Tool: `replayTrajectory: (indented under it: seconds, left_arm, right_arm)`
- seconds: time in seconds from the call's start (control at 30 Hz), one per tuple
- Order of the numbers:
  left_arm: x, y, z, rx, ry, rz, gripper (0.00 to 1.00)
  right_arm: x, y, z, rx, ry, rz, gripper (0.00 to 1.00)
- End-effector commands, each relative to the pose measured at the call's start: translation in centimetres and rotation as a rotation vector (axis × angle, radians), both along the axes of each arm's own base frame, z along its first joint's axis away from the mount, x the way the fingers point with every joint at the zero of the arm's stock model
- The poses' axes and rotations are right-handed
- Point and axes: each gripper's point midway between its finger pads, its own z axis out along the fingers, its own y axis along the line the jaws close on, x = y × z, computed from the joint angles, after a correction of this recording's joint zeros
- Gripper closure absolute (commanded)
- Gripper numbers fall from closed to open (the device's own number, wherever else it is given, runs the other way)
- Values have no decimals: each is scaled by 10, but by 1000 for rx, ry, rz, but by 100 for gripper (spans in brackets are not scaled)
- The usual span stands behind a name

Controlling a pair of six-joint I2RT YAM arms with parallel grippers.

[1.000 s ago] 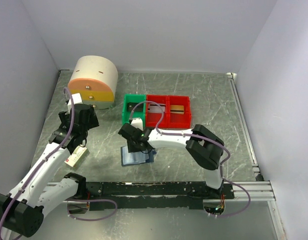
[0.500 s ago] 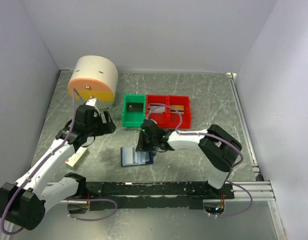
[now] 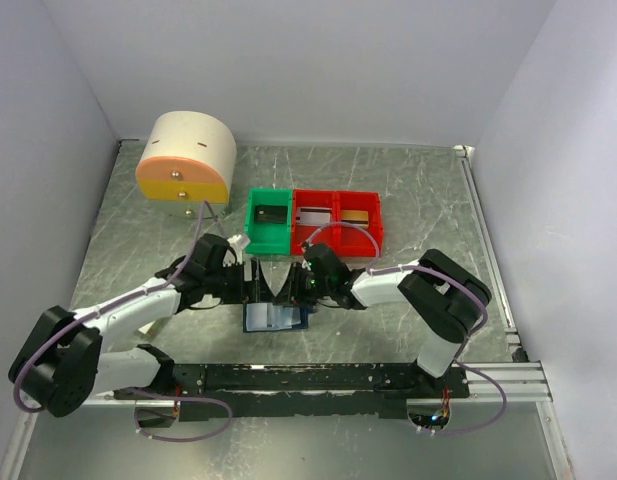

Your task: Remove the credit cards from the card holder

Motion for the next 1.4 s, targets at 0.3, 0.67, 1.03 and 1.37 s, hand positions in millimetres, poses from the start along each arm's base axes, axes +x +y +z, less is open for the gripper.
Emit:
replayTrajectory:
  seconds: [0.3,0.67,1.03,1.37]
  left_arm:
    - [2,-25,-22,-118,22,-5,11]
    - [12,-3,3,-48,-76,134,14]
    - [-6,-32,9,-147,-56,-32,16]
    - [-14,-47,-7,-170,-10,-108,16]
  right_arm:
    - [-5,-20,-10,23,72,-67,71]
    - [-2,-27,-5,32,57,-93,76]
    - [-1,-27,1,103,66,-106,78]
    - [-5,-30,2,123,73,-122,74]
